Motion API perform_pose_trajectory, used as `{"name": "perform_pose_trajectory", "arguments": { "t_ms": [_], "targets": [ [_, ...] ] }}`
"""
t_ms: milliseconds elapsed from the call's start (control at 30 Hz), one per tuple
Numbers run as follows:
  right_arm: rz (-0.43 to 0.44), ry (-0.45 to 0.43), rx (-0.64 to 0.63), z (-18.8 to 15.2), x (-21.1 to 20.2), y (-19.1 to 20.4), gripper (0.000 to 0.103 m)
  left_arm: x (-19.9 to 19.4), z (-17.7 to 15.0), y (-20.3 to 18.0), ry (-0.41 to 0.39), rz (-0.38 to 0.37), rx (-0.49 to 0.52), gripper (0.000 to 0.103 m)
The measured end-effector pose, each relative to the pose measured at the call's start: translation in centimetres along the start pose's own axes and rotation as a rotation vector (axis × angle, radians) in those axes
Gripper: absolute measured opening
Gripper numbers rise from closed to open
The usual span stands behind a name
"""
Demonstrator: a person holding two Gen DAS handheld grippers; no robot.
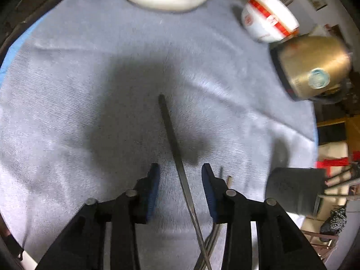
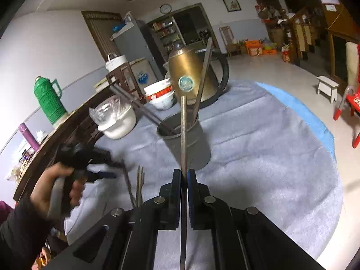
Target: Organize utensils
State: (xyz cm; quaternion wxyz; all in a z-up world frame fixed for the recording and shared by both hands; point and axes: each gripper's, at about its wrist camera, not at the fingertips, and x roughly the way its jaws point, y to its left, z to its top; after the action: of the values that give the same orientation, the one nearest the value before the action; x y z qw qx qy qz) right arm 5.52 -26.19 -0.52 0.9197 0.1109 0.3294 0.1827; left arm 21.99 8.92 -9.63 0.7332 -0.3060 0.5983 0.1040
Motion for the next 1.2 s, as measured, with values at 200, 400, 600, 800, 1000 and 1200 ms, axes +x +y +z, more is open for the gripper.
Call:
{"name": "perform_pose_trajectory", "arguments": {
  "t_ms": [200, 400, 600, 800, 1000, 1200],
  "targets": [
    [0.024, 0.122, -0.046, -1.1, 2.3, 0.6, 0.006, 0.4, 0.1, -1.3, 0.052, 0.051, 0.101, 0.006],
    [0.061, 0.298, -0.030, -1.7, 5.3, 0.0, 0.006, -1.6, -3.3, -0.7, 0.115, 0.067, 0.299, 0.005],
    [0.061, 0.436, -0.003, -1.8, 9.3, -1.0, 0.006, -2.2, -8.0, 0.4, 0.171, 0.078, 0.415, 0.005],
    [0.049, 0.484, -0.052, -1.4, 12.5, 0.8, 0.006, -1.2, -9.6, 1.1, 0.154, 0.036, 0.377, 0.006],
    [0.024, 0.523, -0.089, -1.5, 14.7, 2.2, 0.009, -1.3, -10.0, 2.3, 0.175, 0.020, 0.298, 0.015],
    [-0.037, 0.550, -0.143, -0.9, 15.1, 2.7, 0.009, -2.4, -9.3, 2.8, 0.180, 0.047, 0.326, 0.036]
  ]
}}
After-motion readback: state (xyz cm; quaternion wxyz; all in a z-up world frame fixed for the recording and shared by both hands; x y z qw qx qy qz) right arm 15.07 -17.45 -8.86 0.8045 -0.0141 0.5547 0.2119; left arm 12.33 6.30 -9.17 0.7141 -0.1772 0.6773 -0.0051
